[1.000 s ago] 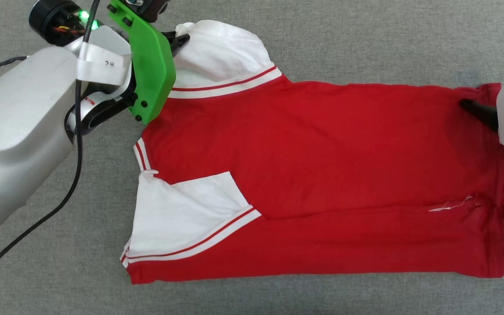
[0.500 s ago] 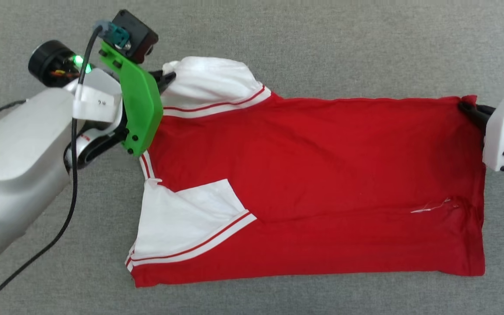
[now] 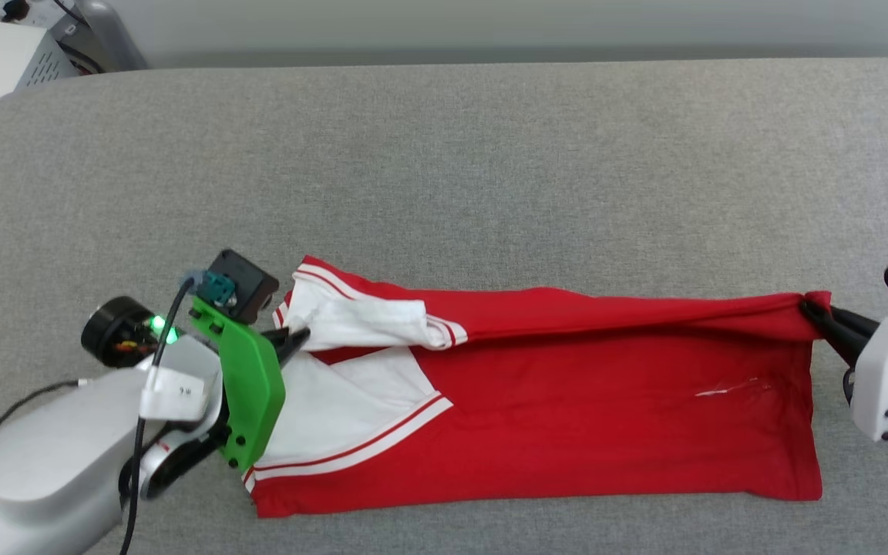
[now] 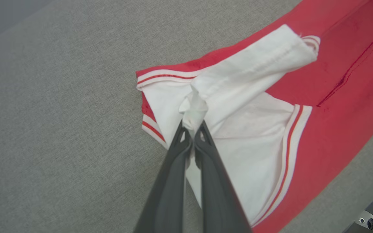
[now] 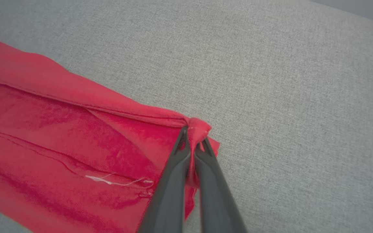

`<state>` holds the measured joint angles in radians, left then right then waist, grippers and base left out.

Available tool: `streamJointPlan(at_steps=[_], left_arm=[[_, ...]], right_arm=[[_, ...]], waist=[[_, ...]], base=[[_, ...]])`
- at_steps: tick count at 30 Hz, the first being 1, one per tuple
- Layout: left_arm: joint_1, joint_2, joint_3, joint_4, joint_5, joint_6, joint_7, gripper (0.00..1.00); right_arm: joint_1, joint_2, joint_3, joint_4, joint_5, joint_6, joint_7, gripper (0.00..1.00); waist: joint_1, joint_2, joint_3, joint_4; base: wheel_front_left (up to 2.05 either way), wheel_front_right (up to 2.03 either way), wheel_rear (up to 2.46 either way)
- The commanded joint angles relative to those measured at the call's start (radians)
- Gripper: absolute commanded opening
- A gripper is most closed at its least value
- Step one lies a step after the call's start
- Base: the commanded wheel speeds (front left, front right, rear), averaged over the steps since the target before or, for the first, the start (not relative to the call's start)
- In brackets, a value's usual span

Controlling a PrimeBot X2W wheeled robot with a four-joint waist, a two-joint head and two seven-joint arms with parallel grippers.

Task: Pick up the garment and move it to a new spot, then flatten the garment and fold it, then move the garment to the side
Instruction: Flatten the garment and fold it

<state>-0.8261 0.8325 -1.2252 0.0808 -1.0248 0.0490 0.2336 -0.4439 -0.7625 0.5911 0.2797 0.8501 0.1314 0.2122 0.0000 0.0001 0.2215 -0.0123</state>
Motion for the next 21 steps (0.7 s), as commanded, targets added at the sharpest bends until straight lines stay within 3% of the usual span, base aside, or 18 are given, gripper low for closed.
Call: streamJointPlan(at_steps=[1,11,19,20,21], left_arm=[[0.037,0.015,-0.004,-0.014,-0.005,0.015,-0.011,0.0],[0.189,0.026,-0.021,-0.05,-0.042,0.075,-0.058,0.0],[0.23,-0.031,-0.024,0.035,-0.063,0.071,-0.087,0.0],[0.238,-0.047,-0.01,0.065,-0.063,0.083,-0.129,1.0],[0.242,-0.05,-0.004,0.068,-0.062,0.088,-0.146,1.0]], right_arm=[[0.036,-0.01,-0.01,-0.012,0.004,-0.001,-0.015,0.0],[0.25,0.018,-0.092,-0.079,-0.005,-0.001,-0.035,0.0],[0.306,0.08,-0.112,-0.023,-0.036,-0.001,0.0,0.0],[0.303,0.1,-0.129,-0.025,-0.025,-0.001,-0.009,1.0],[0.304,0.101,-0.134,-0.033,-0.019,-0.001,-0.011,1.0]], waist=[[0.0,-0.0001,-0.03,0.004],[0.0,-0.0001,-0.026,0.013],[0.0,-0.0001,0.011,0.018],[0.0,-0.0001,0.004,0.016],[0.0,-0.0001,-0.002,0.016]], base=[[0.0,0.0,0.0],[0.0,0.0,0.0],[0.0,0.0,0.0],[0.0,0.0,0.0],[0.0,0.0,0.0]])
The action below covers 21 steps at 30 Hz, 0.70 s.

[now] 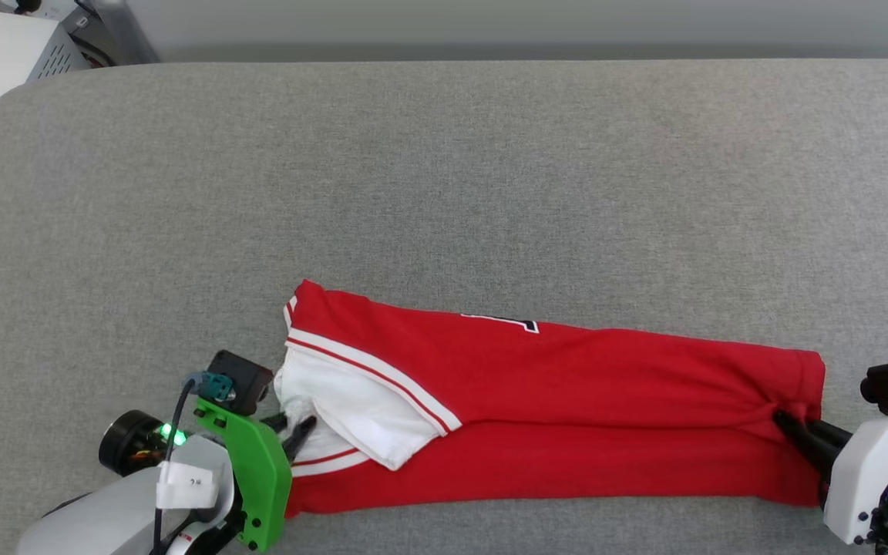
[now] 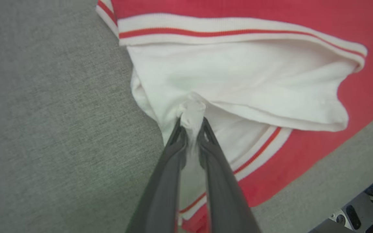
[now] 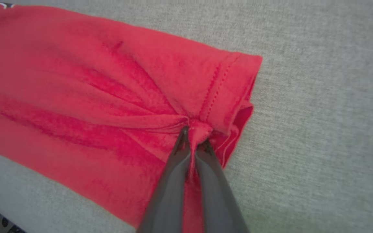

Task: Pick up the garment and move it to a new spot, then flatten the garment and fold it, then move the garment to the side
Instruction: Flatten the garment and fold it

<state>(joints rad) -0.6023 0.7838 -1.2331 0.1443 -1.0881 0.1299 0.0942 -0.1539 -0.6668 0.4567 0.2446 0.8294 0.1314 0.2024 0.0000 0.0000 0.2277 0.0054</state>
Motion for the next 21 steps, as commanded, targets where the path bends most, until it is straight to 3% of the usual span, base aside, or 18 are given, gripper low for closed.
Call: streamJointPlan(at_steps=[1,4,11,15,21], left_arm=[[0.023,0.0,0.01,0.007,0.007,0.016,-0.029,1.0],[0.042,0.012,0.035,-0.011,0.022,0.058,-0.102,1.0],[0.099,0.037,0.131,-0.077,0.048,0.213,-0.3,1.0],[0.121,0.019,0.195,-0.093,0.09,0.292,-0.347,1.0],[0.174,-0.042,0.331,-0.12,0.222,0.372,-0.355,1.0]], right_arm=[[0.015,0.004,-0.006,-0.013,0.008,-0.001,-0.005,1.0],[0.025,-0.016,-0.041,-0.065,0.032,-0.001,-0.012,1.0],[0.066,-0.064,-0.188,-0.179,0.105,-0.001,0.02,1.0],[0.099,-0.077,-0.261,-0.171,0.182,-0.001,0.11,1.0],[0.124,-0.084,-0.303,-0.115,0.258,-0.001,0.249,1.0]], waist=[[0.0,0.0,-0.017,-0.003],[0.0,0.0,-0.04,-0.004],[0.0,0.0,-0.072,0.0],[0.0,0.0,-0.073,0.011],[0.0,0.0,-0.057,0.034]], base=[[0.0,0.0,0.0],[0.0,0.0,0.0],[0.0,0.0,0.0],[0.0,0.0,0.0],[0.0,0.0,0.0]])
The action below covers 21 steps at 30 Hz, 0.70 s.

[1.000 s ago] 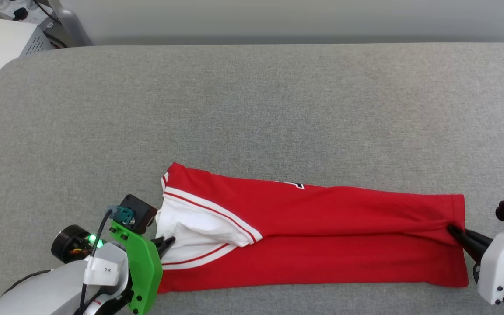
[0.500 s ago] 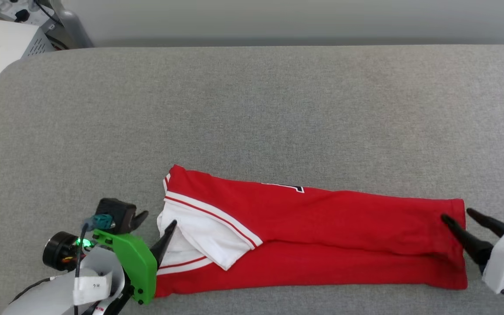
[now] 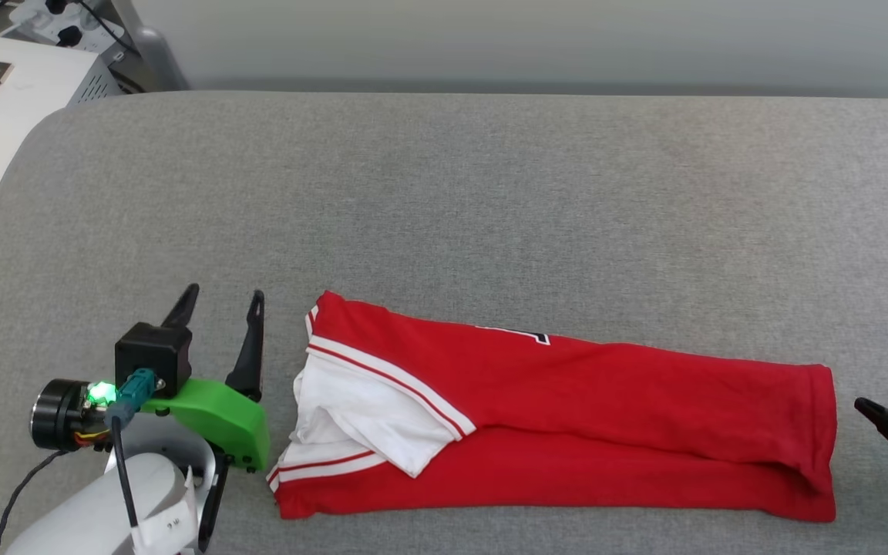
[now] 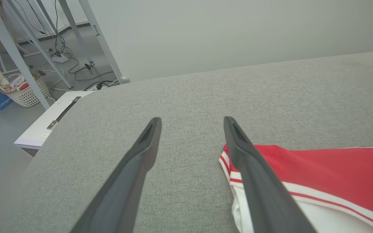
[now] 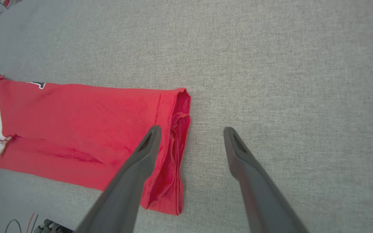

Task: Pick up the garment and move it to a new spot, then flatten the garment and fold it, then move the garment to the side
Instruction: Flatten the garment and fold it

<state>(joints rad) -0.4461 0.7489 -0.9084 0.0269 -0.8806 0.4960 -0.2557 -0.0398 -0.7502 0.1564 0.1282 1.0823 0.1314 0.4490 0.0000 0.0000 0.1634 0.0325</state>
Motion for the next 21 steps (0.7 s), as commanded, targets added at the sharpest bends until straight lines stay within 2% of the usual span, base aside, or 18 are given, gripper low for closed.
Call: streamJointPlan(at_steps=[1,6,9,12,14,20,21], left_arm=[[0.035,-0.021,0.039,-0.007,0.046,0.016,-0.006,1.0],[0.128,-0.089,0.186,-0.024,0.171,0.04,-0.006,1.0],[0.188,-0.139,0.272,-0.036,0.247,0.036,-0.006,1.0],[0.234,-0.191,0.343,-0.045,0.313,0.015,-0.006,1.0],[0.277,-0.249,0.417,-0.063,0.392,-0.018,-0.006,1.0],[0.357,-0.342,0.506,-0.095,0.498,-0.085,-0.006,1.0],[0.364,-0.355,0.518,-0.094,0.512,-0.096,-0.006,1.0]], right_arm=[[0.009,0.007,-0.003,0.012,0.01,-0.001,0.016,1.0],[-0.01,0.053,0.018,0.066,0.006,-0.001,0.047,1.0],[-0.033,0.088,0.046,0.107,-0.004,-0.001,0.059,1.0],[-0.057,0.115,0.078,0.136,-0.009,-0.001,0.067,1.0],[-0.082,0.143,0.11,0.157,-0.009,-0.001,0.072,1.0],[-0.111,0.167,0.166,0.187,-0.011,-0.001,0.066,1.0],[-0.114,0.165,0.173,0.19,-0.015,-0.001,0.059,0.45]], waist=[[0.0,0.0,0.01,0.011],[0.0,0.0,0.026,0.027],[0.0,0.0,0.035,0.035],[0.0,0.0,0.042,0.043],[0.0,0.0,0.048,0.05],[0.0,0.0,0.043,0.055],[0.0,0.0,0.041,0.056]], base=[[0.0,0.0,0.0],[0.0,0.0,0.0],[0.0,0.0,0.0],[0.0,0.0,0.0],[0.0,0.0,0.0],[0.0,0.0,0.0],[0.0,0.0,0.0]])
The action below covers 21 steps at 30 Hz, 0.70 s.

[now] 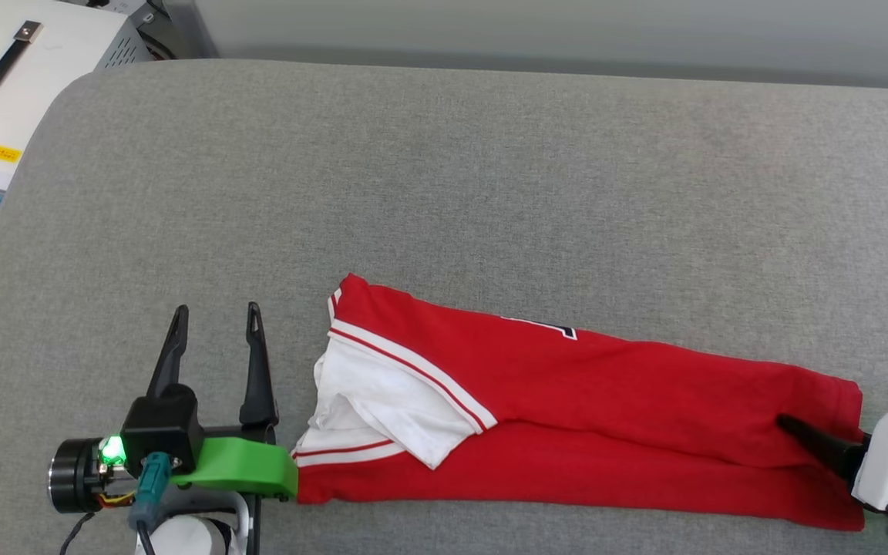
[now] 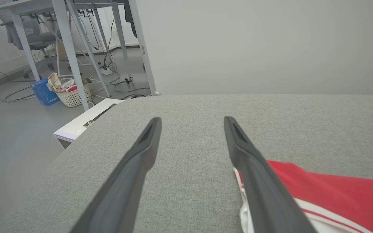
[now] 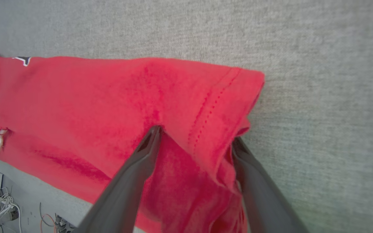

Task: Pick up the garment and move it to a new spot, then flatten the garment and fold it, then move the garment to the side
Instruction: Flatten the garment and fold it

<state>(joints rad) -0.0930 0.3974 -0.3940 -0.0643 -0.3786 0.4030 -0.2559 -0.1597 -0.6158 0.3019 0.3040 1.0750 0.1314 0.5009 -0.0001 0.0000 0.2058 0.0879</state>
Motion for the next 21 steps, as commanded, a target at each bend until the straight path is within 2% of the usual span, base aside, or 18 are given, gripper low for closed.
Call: streamJointPlan(at_steps=[1,8,18,21], left_arm=[[0.02,-0.018,0.016,0.0,0.025,-0.017,-0.006,1.0],[0.054,-0.084,0.09,0.026,0.107,-0.093,-0.006,1.0],[0.084,-0.133,0.161,0.057,0.177,-0.172,-0.006,1.0],[0.091,-0.145,0.175,0.069,0.189,-0.188,-0.006,1.0]], right_arm=[[0.003,0.029,0.032,0.021,-0.014,-0.001,-0.007,0.01],[0.0,-0.023,0.027,0.066,0.0,-0.001,-0.052,0.0],[-0.006,-0.177,-0.044,0.153,-0.012,-0.001,-0.063,0.0],[-0.01,-0.199,-0.053,0.156,-0.012,-0.001,-0.043,0.0]], waist=[[0.0001,0.0,-0.004,0.0],[0.0001,0.0,-0.031,-0.009],[0.0001,0.0,-0.069,-0.018],[0.0001,0.0,-0.077,-0.018]], base=[[0.0,0.0,0.0],[0.0,0.0,0.0],[0.0,0.0,0.0],[0.0,0.0,0.0]])
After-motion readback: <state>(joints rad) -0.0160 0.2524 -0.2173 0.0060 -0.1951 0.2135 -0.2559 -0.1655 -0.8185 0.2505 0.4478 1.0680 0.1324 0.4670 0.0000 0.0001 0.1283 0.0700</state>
